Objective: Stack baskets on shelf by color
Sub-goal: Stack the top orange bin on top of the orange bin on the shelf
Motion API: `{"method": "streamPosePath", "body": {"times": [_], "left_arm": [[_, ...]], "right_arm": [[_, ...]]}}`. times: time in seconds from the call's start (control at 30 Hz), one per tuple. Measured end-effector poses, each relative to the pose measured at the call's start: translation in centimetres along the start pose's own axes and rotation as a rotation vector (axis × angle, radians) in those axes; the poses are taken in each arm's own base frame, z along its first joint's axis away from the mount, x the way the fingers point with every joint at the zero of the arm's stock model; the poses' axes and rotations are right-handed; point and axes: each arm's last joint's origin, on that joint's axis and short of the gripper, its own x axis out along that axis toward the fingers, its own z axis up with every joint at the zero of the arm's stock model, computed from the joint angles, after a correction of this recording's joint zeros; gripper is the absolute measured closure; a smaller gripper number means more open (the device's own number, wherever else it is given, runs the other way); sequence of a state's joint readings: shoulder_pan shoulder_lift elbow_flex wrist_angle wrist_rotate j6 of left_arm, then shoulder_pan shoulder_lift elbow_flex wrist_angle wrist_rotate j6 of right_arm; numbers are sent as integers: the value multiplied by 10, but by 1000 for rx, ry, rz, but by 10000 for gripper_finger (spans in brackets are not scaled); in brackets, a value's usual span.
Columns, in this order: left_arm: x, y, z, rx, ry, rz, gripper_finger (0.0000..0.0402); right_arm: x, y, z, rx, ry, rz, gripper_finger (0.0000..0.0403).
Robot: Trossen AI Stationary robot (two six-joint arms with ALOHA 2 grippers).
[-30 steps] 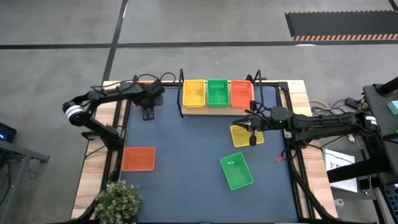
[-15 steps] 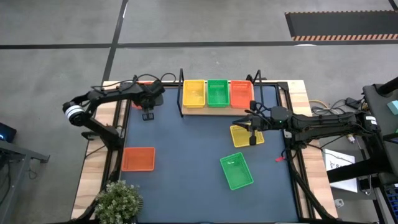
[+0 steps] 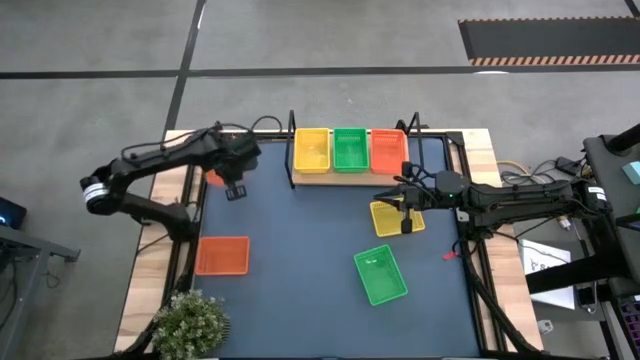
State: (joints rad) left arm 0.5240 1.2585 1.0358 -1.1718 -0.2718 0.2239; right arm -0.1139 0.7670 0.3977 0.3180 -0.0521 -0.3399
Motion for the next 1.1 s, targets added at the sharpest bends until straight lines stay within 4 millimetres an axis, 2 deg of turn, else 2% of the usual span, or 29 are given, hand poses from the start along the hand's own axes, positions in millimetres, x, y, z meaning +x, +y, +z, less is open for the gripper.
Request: {"method": "streamPosePath", "body": {"times": [0.13, 0.3, 0.43, 0.53, 0.67, 0.83, 0.97, 1.1], "left_arm": [[-21, -33, 5, -32, -99, -152, 401], [-34, -86, 14, 10, -175, -257, 401], [-41, -128, 29, 104, -332, -327, 401], [-44, -152, 46, 132, -468, -380, 401], [-38, -169, 65, 129, -542, -402, 401], [-18, -184, 81, 153, -486, -375, 401], [-6, -192, 89, 202, -453, -354, 401], [-5, -194, 93, 208, -462, -354, 382]], "right_arm": [[0, 0, 0, 3, 0, 0, 394], [0, 0, 0, 7, 0, 0, 394], [0, 0, 0, 7, 0, 0, 394], [0, 0, 0, 7, 0, 0, 394], [0, 0, 0, 13, 0, 0, 394], [0, 0, -1, 18, 6, 3, 394], [0, 0, -1, 19, 9, 3, 394], [0, 1, -2, 19, 16, 6, 394]]}}
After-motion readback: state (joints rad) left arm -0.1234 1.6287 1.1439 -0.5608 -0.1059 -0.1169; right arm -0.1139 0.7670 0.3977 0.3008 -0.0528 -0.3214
